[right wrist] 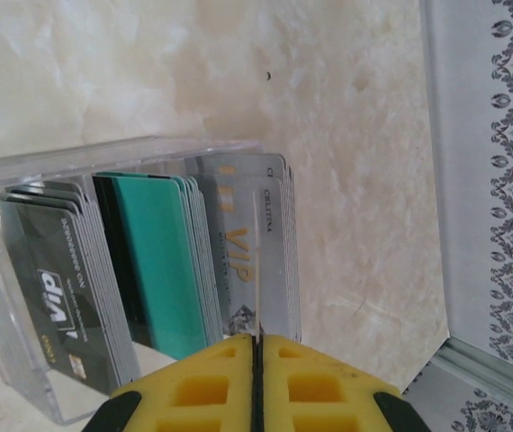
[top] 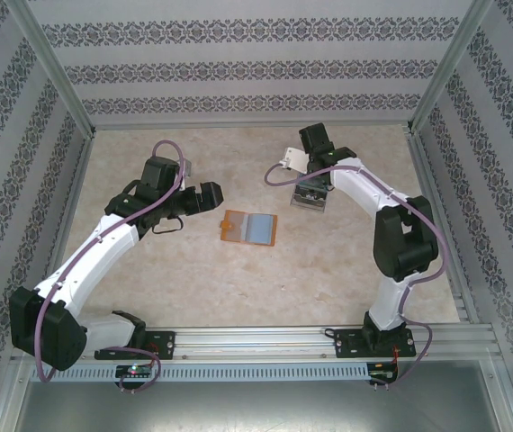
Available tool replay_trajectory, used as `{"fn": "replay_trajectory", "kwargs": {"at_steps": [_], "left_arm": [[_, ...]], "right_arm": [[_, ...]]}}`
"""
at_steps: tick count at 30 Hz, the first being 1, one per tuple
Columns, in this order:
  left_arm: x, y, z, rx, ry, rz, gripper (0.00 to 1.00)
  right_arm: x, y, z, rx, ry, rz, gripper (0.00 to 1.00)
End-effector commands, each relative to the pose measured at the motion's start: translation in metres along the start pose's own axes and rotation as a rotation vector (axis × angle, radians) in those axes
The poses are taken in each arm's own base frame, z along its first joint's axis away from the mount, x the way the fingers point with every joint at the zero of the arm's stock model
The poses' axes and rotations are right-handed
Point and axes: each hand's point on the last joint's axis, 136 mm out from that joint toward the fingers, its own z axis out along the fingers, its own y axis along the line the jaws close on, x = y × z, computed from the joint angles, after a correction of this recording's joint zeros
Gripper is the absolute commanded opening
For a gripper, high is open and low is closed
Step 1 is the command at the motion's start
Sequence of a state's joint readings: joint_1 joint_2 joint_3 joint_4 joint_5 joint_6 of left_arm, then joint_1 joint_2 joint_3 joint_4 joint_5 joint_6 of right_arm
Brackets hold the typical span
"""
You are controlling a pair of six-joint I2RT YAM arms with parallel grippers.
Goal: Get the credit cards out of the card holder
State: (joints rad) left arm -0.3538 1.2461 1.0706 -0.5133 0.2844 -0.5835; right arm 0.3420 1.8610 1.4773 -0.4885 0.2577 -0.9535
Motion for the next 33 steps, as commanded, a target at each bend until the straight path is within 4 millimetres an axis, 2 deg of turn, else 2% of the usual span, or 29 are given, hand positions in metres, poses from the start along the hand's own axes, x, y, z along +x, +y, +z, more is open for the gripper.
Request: {"fn": "replay_trajectory", "kwargs": {"at_steps": [1,10,13,15,18,20,21,22,28,33], "left_arm": [[0.006,0.003,-0.004,-0.019,0.01,0.009,1.0],[0.009,0.006,-0.004,-0.027,0.016,0.011,0.99],[0.01,0.007,-0.002,-0.032,0.02,0.008,1.0],[0.01,0.007,-0.002,-0.032,0.022,0.008,1.0],[0.01,0.007,-0.002,-0.032,0.022,0.011,1.0],[0.01,0.008,-0.002,-0.034,0.023,0.009,1.0],[0.011,0.007,-0.001,-0.034,0.024,0.01,1.0],[0.01,0.008,-0.001,-0.035,0.022,0.009,1.0],[0.011,0.007,0.001,-0.03,0.027,0.008,1.0],[0.012,0.01,0.003,-0.039,0.027,0.012,1.0]], "right_arm": [[-0.001,-0.012,0.007,0.029,0.004,-0.015,0.0],[0.005,-0.01,0.027,0.01,0.022,0.025,0.0],[0.005,-0.01,0.032,0.011,0.028,0.039,0.03],[0.007,-0.015,0.036,0.034,0.04,0.053,0.09],[0.013,-0.028,0.041,0.097,0.071,0.077,0.1],[0.015,-0.039,0.041,0.134,0.078,0.11,0.12],[0.015,-0.041,0.041,0.141,0.08,0.121,0.16],[0.016,-0.044,0.041,0.145,0.081,0.133,0.25],[0.026,-0.062,0.037,0.221,0.111,0.222,0.25],[0.034,-0.081,0.014,0.288,0.1,0.383,0.25]]}}
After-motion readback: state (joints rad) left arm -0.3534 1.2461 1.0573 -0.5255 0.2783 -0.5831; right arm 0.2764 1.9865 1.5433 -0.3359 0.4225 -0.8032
